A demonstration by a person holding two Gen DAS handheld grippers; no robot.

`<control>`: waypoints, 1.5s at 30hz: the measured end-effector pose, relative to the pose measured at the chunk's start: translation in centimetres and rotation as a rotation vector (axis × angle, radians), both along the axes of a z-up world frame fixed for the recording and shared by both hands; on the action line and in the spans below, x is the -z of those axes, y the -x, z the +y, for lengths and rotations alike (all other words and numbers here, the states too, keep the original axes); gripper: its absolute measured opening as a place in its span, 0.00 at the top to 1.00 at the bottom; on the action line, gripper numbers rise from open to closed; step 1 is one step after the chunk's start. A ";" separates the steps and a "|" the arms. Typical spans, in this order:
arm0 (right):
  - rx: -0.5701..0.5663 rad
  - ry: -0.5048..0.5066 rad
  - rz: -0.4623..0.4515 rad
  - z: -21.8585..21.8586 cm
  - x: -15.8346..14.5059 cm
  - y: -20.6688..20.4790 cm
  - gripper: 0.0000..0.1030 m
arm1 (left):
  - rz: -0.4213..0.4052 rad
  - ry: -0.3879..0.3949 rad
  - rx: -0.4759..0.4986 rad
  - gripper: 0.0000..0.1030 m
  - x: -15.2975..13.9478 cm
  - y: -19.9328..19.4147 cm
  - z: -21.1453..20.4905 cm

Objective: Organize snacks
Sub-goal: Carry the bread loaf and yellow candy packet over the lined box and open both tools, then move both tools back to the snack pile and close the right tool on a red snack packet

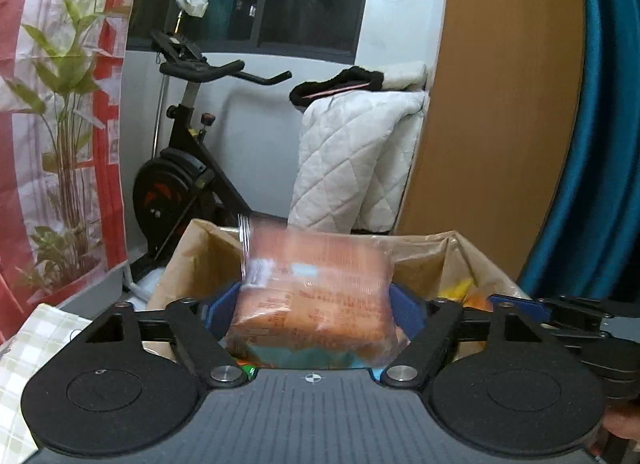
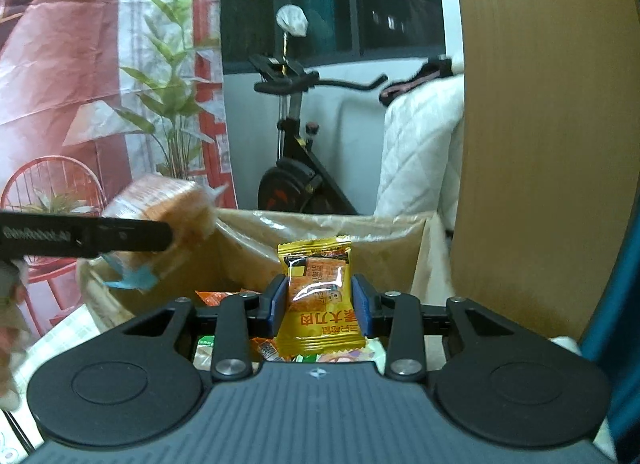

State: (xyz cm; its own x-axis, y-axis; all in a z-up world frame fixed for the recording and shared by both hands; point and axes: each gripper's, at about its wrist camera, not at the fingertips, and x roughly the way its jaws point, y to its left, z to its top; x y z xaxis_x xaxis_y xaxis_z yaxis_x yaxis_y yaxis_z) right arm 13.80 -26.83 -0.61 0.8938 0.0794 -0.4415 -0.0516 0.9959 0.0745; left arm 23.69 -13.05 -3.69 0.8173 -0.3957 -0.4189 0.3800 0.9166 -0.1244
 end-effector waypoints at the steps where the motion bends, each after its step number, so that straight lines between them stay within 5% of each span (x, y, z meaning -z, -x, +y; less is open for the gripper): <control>1: 0.006 0.000 0.005 -0.1 0.0 0.0 0.53 | 0.010 -0.006 0.001 0.17 0.1 -0.1 0.0; 3: 0.005 -0.005 -0.009 -0.4 -0.2 0.9 0.41 | 0.004 -0.008 0.006 0.17 0.0 0.3 0.8; 13: -0.020 -0.058 -0.073 -2.4 -1.4 7.3 0.41 | -0.030 0.026 0.007 0.17 -2.0 4.9 6.3; 20: -0.055 -0.039 -0.104 -3.8 -0.1 12.0 0.41 | -0.004 0.013 -0.019 0.18 -0.2 8.3 10.1; 30: -0.003 0.002 0.097 -6.0 8.0 12.1 0.41 | 0.127 -0.019 -0.074 0.29 5.4 9.0 11.2; 37: -0.104 0.058 0.309 -6.1 13.7 9.4 0.40 | 0.174 -0.052 -0.050 0.29 7.6 8.9 10.6; 45: -0.147 0.077 0.377 -6.5 16.3 7.7 0.29 | 0.201 -0.074 -0.045 0.29 8.7 8.8 10.6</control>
